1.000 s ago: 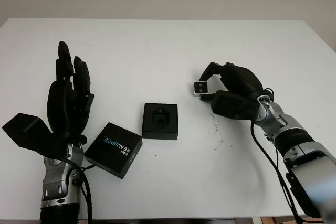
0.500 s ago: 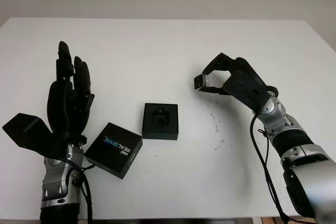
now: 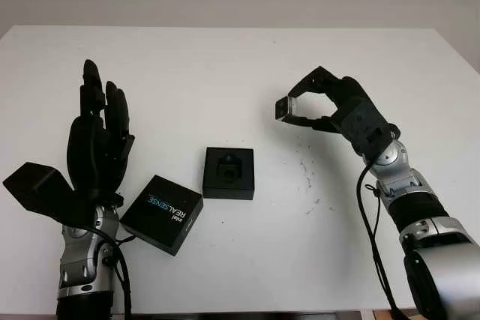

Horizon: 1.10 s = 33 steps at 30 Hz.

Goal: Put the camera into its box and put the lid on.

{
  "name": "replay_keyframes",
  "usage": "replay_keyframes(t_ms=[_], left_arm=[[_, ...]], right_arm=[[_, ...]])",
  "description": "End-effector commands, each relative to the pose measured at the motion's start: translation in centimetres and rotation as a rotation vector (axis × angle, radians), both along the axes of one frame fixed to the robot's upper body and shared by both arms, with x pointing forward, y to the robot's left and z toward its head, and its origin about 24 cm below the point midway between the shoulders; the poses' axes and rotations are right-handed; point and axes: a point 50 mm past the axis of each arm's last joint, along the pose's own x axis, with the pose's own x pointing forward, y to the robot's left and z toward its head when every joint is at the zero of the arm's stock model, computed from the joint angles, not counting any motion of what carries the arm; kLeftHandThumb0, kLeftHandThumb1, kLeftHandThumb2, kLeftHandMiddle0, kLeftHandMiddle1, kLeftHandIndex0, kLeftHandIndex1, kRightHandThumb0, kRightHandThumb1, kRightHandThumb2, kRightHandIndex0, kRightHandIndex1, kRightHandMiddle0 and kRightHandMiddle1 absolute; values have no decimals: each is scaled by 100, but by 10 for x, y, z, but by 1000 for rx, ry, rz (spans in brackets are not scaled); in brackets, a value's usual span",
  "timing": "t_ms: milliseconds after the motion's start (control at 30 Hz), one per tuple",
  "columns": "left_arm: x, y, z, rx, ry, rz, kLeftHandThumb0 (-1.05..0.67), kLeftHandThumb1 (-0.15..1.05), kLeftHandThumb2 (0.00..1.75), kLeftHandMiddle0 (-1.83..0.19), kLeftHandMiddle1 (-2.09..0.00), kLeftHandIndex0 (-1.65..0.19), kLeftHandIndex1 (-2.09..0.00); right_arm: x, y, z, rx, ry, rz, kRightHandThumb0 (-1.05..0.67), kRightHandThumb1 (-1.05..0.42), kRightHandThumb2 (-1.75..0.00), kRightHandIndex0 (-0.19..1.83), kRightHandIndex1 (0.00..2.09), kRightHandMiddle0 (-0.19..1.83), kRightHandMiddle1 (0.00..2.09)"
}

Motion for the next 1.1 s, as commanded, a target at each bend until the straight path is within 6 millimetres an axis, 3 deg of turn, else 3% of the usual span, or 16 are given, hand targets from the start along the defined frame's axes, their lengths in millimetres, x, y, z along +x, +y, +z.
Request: replay_keyframes(t_ms=[0, 133, 300, 633, 1067], left_arm=[[-2, 3, 2, 19, -7, 5, -66, 105, 47, 19, 0, 19, 0], [-2, 2, 2, 7, -4, 7, -65, 105, 48, 19, 0, 19, 0], [-2, 2, 2, 19, -5, 10, -65, 105, 48, 19, 0, 19, 0], [-2, 0, 1, -5, -2, 7, -66, 105, 47, 19, 0, 19, 0], [-2, 0, 0, 10, 2, 9, -66, 105, 49, 19, 0, 19, 0]], right_arm=[[-6, 6, 1, 85, -7, 22, -38, -94, -6, 2, 70, 28, 171], [-19, 20, 0, 258, 25, 72, -36, -96, -6, 0, 66, 26, 173], [-33, 37, -3, 353, 79, 126, -38, -96, -5, -1, 66, 25, 176], [-47, 64, -17, 408, 195, 221, -35, -98, -6, -7, 71, 19, 183], [-58, 83, -31, 441, 315, 280, -41, -98, -5, -13, 77, 21, 181]])
